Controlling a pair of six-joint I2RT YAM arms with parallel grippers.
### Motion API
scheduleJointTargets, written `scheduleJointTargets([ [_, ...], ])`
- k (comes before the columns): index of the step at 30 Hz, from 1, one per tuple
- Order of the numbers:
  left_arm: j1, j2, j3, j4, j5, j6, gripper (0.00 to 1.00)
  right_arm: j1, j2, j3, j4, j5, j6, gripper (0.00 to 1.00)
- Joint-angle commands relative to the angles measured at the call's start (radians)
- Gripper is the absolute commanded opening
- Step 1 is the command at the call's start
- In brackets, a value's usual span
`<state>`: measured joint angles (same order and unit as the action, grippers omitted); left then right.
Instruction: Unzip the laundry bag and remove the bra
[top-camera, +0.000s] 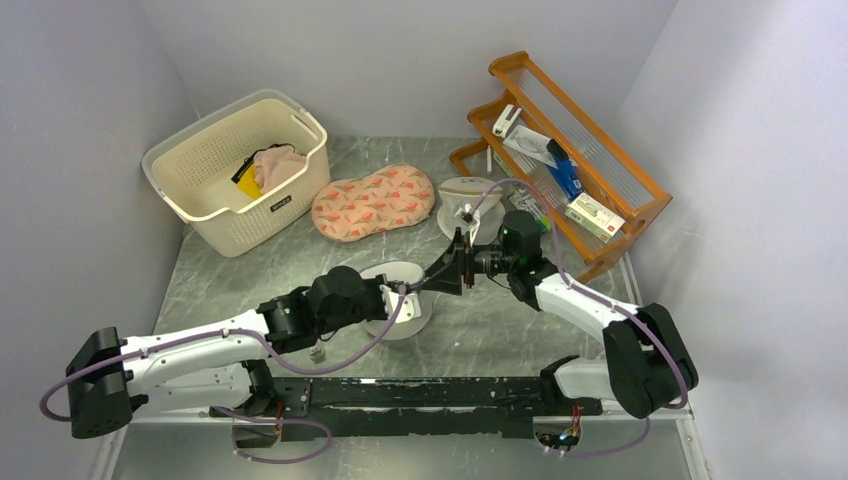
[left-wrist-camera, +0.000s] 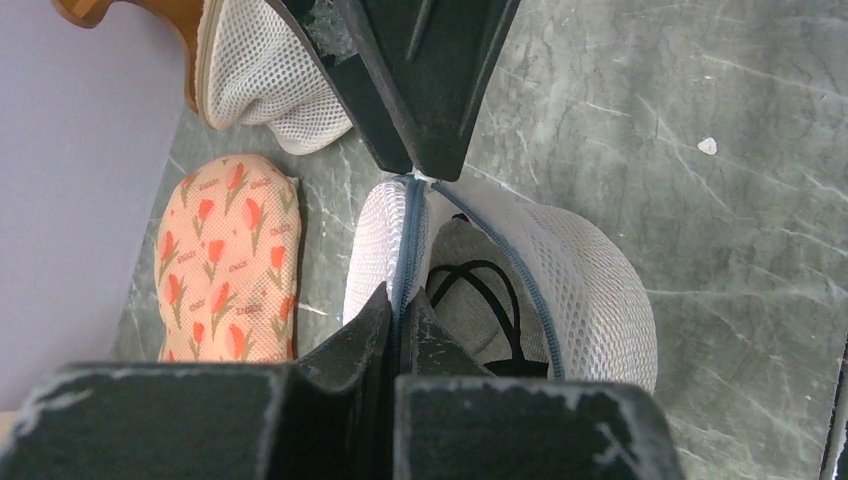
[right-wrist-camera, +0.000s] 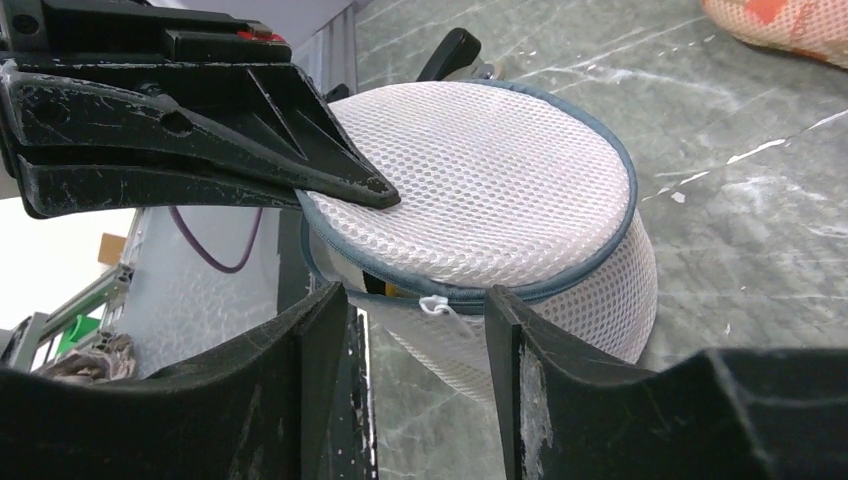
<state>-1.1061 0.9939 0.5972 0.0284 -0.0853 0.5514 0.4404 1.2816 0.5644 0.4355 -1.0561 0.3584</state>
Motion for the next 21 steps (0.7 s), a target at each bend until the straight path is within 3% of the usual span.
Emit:
scheduleJointTargets([
  [1, -0.005, 0.016, 0.029, 0.028, 0.038, 0.005, 0.07, 0.009, -0.008, -0.014, 0.061, -0.006, 0.001, 0.51],
  [4, -0.005, 0.015, 0.033, 0.024, 0.04, 0.0, 0.07, 0.009, -0.024, -0.034, 0.081, 0.017, 0.007, 0.42],
  [9, -0.005, 0.004, 0.035, 0.024, 0.04, -0.007, 0.07, 0.011, -0.014, -0.11, 0.191, 0.041, 0.069, 0.46],
  [15, -0.005, 0.0, 0.032, 0.017, 0.026, -0.011, 0.07, 0.011, -0.027, -0.128, 0.197, 0.063, 0.067, 0.46],
  [21, -0.005, 0.004, 0.038, 0.015, 0.041, -0.017, 0.07, 0.011, -0.002, -0.137, 0.232, 0.061, 0.077, 0.28],
])
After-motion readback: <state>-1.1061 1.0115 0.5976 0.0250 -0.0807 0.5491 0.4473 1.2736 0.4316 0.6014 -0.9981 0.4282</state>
